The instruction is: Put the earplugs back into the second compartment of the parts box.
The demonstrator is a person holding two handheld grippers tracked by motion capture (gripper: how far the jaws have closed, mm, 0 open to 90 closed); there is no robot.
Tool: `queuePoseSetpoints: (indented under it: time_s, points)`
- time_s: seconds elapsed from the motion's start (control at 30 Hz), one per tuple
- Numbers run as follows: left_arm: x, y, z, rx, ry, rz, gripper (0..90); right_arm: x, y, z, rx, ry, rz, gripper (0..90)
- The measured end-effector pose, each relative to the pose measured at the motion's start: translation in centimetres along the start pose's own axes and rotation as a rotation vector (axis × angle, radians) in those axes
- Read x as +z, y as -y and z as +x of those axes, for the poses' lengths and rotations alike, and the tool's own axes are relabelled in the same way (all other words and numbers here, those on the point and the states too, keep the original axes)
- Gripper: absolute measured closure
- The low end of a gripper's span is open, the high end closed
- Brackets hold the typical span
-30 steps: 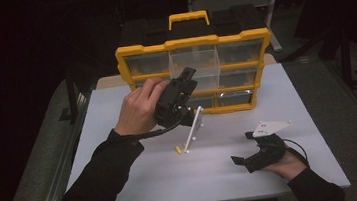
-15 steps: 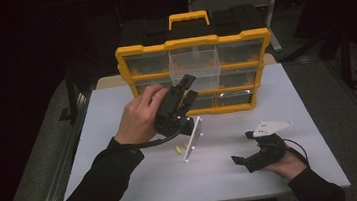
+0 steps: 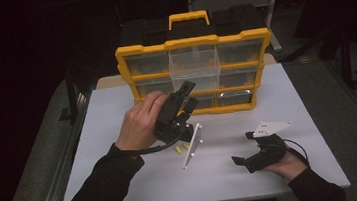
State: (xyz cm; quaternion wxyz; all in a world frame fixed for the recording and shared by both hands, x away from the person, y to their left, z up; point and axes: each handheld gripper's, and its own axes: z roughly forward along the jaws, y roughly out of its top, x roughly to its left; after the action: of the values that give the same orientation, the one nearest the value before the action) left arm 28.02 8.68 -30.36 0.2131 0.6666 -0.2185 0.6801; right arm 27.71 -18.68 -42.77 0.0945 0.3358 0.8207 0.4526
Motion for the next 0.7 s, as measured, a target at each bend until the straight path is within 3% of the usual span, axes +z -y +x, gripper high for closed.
queuePoseSetpoints:
  time_s: [0.27,0.7]
  points:
    - [-0.3,-0.2,-1.5,-0.011,0.016,-0.004,33.8,-0.1,0.1,0.0,0.004,0.001,-0.002,0.0]
    - [-0.9,0.6,-3.8,-0.027,0.026,0.004,23.6,-0.1,0.2,0.0,0.004,0.002,0.004,0.0]
